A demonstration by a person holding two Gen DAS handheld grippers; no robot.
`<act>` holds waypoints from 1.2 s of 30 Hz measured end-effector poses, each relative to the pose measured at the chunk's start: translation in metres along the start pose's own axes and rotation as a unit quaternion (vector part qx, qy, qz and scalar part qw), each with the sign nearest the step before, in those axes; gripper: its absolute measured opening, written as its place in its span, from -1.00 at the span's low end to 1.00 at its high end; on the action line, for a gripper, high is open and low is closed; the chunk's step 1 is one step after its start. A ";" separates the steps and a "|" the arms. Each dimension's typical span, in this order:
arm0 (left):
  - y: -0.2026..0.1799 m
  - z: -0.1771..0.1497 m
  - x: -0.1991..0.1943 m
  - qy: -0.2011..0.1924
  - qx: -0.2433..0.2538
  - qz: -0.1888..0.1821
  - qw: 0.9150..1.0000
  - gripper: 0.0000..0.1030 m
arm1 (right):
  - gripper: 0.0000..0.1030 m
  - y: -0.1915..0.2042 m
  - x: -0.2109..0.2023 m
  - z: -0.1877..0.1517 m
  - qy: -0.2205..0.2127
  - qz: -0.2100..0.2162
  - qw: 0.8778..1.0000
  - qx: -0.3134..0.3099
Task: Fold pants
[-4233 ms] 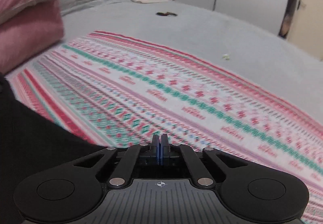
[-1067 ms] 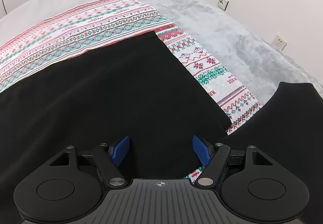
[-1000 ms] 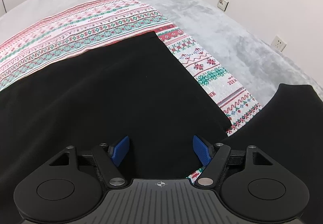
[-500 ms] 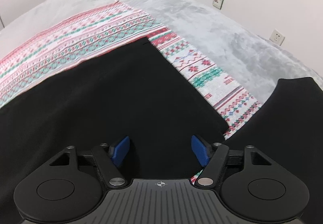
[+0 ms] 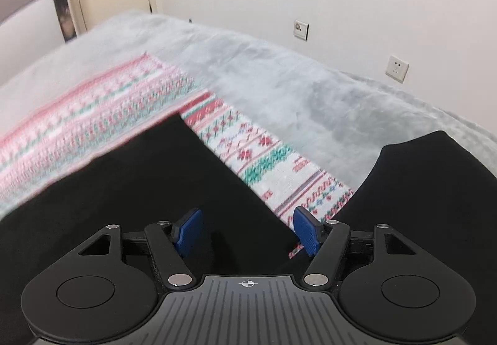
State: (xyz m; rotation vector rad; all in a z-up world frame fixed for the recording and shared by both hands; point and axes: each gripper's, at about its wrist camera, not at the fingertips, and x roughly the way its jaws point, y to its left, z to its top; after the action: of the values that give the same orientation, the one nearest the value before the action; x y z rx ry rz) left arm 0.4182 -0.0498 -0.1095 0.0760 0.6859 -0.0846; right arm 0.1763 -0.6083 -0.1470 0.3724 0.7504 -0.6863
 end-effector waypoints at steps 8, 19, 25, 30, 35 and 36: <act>0.025 -0.045 -0.083 0.050 -0.067 -0.038 0.996 0.76 | 0.26 0.007 0.006 0.026 -0.032 0.090 0.995 -0.021; 0.040 -0.070 -0.057 0.080 -0.100 -0.019 0.992 0.81 | 0.23 0.070 0.081 0.039 0.000 0.078 0.989 -0.127; 0.038 -0.079 -0.050 0.102 -0.104 -0.021 0.989 0.82 | -0.93 0.074 0.079 0.036 0.007 0.086 0.984 -0.153; 0.043 -0.081 -0.053 0.106 -0.115 -0.021 0.987 0.87 | -0.93 0.077 0.076 0.038 -0.012 0.063 0.985 -0.159; 0.056 -0.084 -0.051 0.112 -0.142 -0.007 0.983 0.87 | -0.93 0.090 0.074 0.045 -0.058 0.035 0.985 -0.161; 0.059 -0.085 -0.052 0.115 -0.154 -0.011 0.981 0.87 | -0.94 0.094 0.074 0.048 -0.069 0.026 0.984 -0.160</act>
State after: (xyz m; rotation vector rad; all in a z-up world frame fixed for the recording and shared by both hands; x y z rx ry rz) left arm 0.3310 0.0203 -0.1399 -0.2217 0.9245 0.0102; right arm 0.3041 -0.5976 -0.1617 0.0496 0.7031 -0.5246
